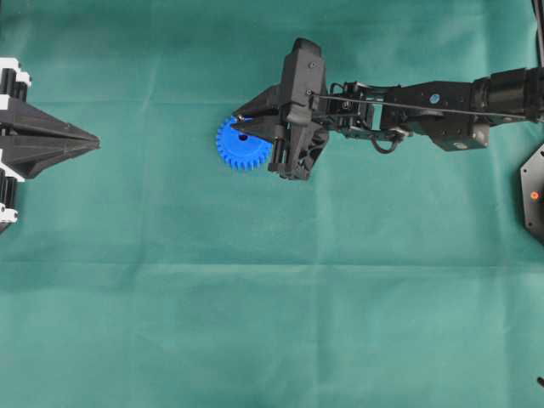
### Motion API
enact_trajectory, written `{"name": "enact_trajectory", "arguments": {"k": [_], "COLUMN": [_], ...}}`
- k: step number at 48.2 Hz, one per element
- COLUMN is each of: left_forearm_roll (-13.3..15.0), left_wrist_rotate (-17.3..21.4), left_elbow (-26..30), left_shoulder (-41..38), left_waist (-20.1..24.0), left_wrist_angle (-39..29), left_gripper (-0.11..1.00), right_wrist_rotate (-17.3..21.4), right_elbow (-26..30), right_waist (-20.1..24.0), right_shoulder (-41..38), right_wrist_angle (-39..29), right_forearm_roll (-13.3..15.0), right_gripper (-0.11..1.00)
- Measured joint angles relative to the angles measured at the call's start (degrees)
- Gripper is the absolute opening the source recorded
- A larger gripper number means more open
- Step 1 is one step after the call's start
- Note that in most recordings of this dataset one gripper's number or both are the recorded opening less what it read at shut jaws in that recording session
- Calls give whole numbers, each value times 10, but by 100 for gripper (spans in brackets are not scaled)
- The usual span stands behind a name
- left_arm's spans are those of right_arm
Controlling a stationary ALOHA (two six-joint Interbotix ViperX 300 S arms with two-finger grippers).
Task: Insert the shaft placed at a random location into the center hole of the medium gear at another random location.
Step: 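Align the held shaft above the gear's center hole, then lower the shaft into the gear's center hole with the right gripper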
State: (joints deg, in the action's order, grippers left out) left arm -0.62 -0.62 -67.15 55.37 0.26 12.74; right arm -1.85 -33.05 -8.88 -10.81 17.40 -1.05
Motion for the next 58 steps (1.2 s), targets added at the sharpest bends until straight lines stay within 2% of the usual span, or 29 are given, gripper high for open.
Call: {"name": "enact_trajectory", "arguments": {"k": [47,58], "left_forearm_roll": [1,0], "left_wrist_rotate": [-1,-1], "left_elbow": [0,-1], "left_shoulder": [-1,-1], "left_waist": [0,0], "left_wrist_angle": [0,0], "left_gripper": [0,0], "right_wrist_rotate": [1,11], "right_elbow": [0,1], "right_waist": [1,1], "right_shoulder": [-54,-58], "right_wrist_angle": [22,22], "right_forearm_roll": [-2,-2], "right_gripper": [14,14]}}
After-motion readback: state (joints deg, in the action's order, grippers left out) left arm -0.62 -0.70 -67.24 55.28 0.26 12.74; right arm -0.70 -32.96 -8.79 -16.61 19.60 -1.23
